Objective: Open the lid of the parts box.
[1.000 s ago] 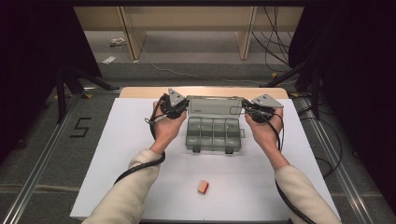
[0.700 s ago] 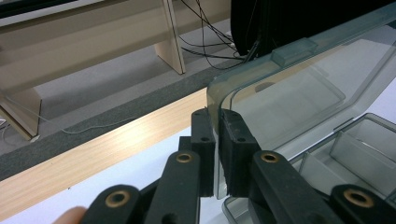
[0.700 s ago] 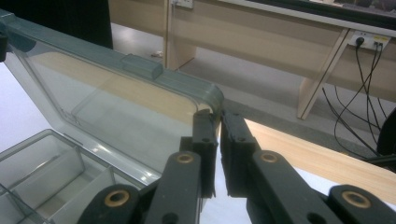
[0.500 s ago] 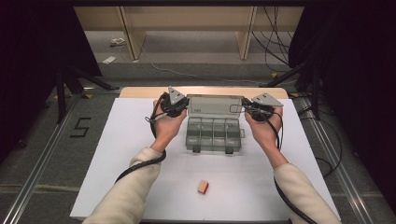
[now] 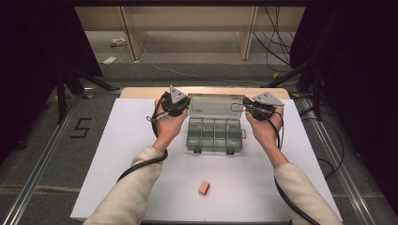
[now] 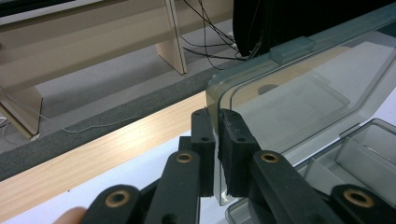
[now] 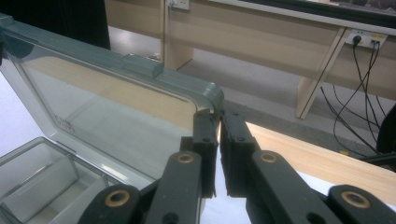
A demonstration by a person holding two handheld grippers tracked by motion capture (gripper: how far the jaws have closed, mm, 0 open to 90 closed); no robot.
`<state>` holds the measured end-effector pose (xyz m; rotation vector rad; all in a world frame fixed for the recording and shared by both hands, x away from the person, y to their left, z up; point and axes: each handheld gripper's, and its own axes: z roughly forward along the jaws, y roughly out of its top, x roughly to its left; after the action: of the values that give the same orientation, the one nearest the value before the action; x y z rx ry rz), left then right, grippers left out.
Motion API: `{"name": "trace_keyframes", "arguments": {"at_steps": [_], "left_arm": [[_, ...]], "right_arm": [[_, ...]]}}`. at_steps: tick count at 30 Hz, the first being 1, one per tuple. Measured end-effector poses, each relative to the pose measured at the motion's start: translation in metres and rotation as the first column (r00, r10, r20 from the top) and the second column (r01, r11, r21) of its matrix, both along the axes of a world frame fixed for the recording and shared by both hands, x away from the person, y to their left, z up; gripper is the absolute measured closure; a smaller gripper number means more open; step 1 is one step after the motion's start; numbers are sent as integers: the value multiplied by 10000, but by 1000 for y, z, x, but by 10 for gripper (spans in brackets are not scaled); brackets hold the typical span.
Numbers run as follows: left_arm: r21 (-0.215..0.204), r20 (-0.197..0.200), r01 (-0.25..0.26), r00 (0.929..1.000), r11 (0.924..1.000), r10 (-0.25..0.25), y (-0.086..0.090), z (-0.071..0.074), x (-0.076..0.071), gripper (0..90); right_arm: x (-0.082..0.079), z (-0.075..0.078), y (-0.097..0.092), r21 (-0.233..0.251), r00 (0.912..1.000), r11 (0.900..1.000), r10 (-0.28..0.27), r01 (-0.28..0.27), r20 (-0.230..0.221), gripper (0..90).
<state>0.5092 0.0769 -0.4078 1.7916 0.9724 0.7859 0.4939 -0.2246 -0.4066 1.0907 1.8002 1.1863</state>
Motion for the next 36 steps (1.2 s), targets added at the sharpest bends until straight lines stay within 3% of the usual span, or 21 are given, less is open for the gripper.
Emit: {"name": "trace_keyframes", "arguments": {"at_steps": [36], "left_arm": [[-259,-111,-127,9999,9996,124,-1,-1,9,845]], "right_arm": [[12,-1,1,284,9997,9993,-243,246,-93,861]]}}
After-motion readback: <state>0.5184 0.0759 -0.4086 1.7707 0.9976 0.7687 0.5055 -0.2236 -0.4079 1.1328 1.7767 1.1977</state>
